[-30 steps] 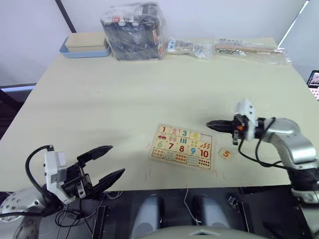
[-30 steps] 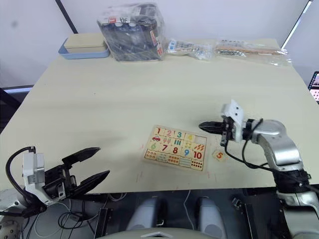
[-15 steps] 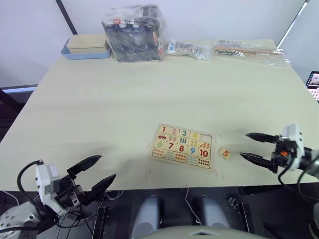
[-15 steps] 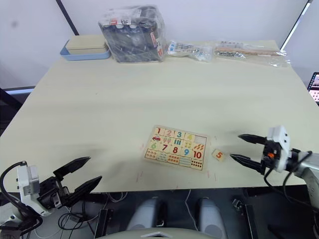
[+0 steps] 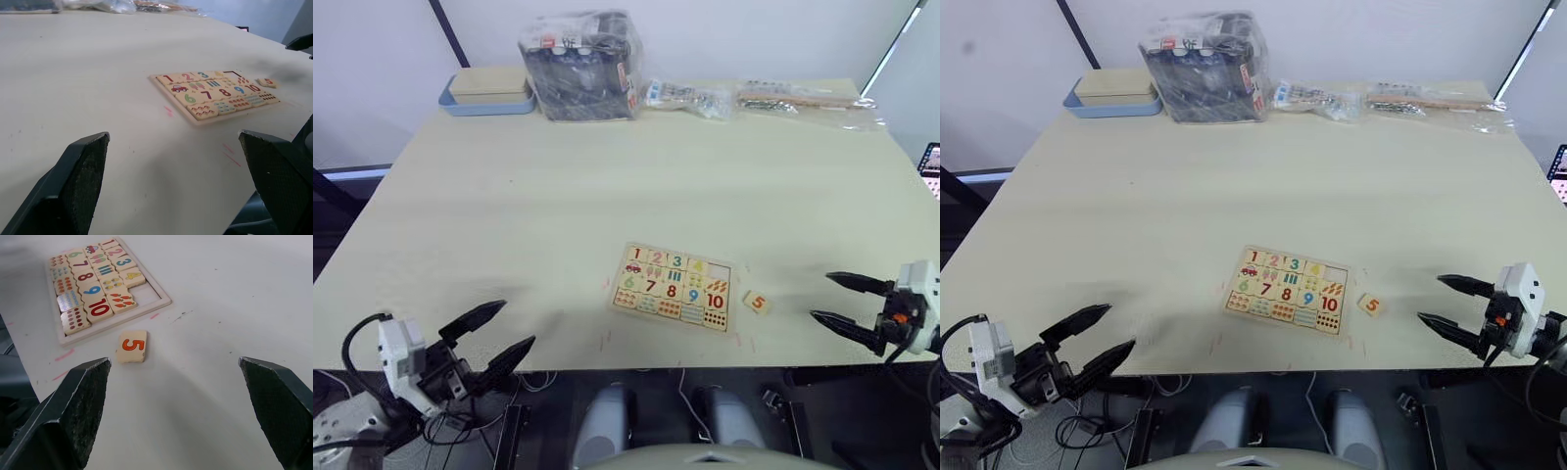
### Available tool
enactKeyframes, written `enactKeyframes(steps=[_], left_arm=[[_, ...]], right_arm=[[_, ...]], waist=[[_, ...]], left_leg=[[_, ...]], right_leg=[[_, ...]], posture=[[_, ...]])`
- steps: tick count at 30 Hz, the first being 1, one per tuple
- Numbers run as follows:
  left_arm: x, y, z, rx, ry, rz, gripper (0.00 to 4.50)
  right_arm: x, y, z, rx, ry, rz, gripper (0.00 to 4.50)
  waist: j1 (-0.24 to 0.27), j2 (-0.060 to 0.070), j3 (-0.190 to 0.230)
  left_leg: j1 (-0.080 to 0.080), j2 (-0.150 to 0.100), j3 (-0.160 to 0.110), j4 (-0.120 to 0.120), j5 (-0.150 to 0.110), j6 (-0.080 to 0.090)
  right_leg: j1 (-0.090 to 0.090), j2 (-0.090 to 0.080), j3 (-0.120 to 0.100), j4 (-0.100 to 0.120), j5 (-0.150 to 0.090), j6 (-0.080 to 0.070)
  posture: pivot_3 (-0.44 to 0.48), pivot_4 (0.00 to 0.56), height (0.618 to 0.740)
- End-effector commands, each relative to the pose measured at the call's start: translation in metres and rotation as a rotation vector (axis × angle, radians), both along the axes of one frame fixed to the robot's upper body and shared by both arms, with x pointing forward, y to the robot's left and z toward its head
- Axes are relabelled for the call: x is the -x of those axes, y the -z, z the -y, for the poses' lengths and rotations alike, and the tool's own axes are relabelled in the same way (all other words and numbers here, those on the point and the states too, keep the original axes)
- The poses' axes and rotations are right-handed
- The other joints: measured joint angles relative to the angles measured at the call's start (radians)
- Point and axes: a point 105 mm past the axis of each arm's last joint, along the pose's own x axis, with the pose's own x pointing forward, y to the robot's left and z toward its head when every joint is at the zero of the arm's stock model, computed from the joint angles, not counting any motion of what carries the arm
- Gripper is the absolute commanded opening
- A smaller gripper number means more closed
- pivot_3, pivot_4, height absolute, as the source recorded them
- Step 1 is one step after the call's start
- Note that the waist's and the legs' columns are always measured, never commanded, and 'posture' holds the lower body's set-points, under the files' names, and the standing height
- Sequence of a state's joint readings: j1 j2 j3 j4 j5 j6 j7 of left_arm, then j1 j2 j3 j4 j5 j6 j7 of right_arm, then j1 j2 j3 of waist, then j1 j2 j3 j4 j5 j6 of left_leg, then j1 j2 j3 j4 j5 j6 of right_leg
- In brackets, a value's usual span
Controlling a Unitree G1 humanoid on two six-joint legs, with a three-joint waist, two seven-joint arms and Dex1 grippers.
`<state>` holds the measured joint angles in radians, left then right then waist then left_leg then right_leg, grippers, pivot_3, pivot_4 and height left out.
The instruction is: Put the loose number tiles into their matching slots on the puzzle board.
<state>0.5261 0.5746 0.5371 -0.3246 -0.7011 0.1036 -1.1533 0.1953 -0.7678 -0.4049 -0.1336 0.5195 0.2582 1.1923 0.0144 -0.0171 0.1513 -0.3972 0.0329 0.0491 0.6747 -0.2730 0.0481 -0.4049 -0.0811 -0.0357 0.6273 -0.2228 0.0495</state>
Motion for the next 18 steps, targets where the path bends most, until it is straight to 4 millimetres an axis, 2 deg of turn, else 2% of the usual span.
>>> enactKeyframes(steps=[1, 7, 11, 15, 18], left_arm=[[0.001, -0.01, 0.01, -0.001, 0.087, 0.018, 4.5], [-0.002, -0.013, 0.011, -0.083, 0.182, 0.041, 4.5], [-0.006, -0.023, 0.017, -0.086, 0.32, 0.073, 4.5], [-0.011, -0.028, 0.016, -0.069, 0.338, 0.078, 4.5], [-0.01, -0.03, 0.016, -0.053, 0.356, 0.075, 4.5]], right_arm=[[-0.002, -0.004, -0.012, 0.032, 0.012, 0.03, 4.39], [0.001, 0.003, -0.041, 0.094, -0.004, 0.022, 4.39], [-0.001, 0.006, -0.065, 0.127, 0.111, -0.146, 4.39], [-0.004, 0.002, -0.076, 0.092, 0.136, -0.201, 4.39], [-0.006, 0.01, -0.077, 0.126, 0.162, -0.217, 4.39]], waist=[[0.0, 0.0, 0.0], [0.0, 0.001, 0.0], [0.0, 0.0, 0.0], [0.0, 0.0, 0.0], [0.0, 0.0, 0.0]], left_leg=[[0.0, 0.0, 0.0, 0.0, 0.0, 0.0], [0.0, 0.001, 0.0, 0.0, 0.0, 0.0], [0.0, 0.002, 0.001, 0.0, 0.0, 0.0], [-0.001, 0.002, 0.001, 0.0, 0.0, 0.0], [-0.002, 0.003, 0.001, 0.0, 0.0, 0.0]], right_leg=[[0.0, 0.0, 0.0, 0.0, 0.0, 0.0], [0.0, 0.001, 0.0, 0.0, 0.0, 0.0], [-0.001, 0.001, 0.0, 0.0, 0.0, -0.001], [-0.002, 0.001, 0.0, 0.0, 0.001, -0.002], [-0.003, 0.001, 0.0, 0.0, 0.001, -0.002]], posture=[[0.0, 0.15, 0.74], [0.0, 0.15, 0.74], [0.0, 0.15, 0.74], [0.0, 0.15, 0.74], [0.0, 0.15, 0.74]])
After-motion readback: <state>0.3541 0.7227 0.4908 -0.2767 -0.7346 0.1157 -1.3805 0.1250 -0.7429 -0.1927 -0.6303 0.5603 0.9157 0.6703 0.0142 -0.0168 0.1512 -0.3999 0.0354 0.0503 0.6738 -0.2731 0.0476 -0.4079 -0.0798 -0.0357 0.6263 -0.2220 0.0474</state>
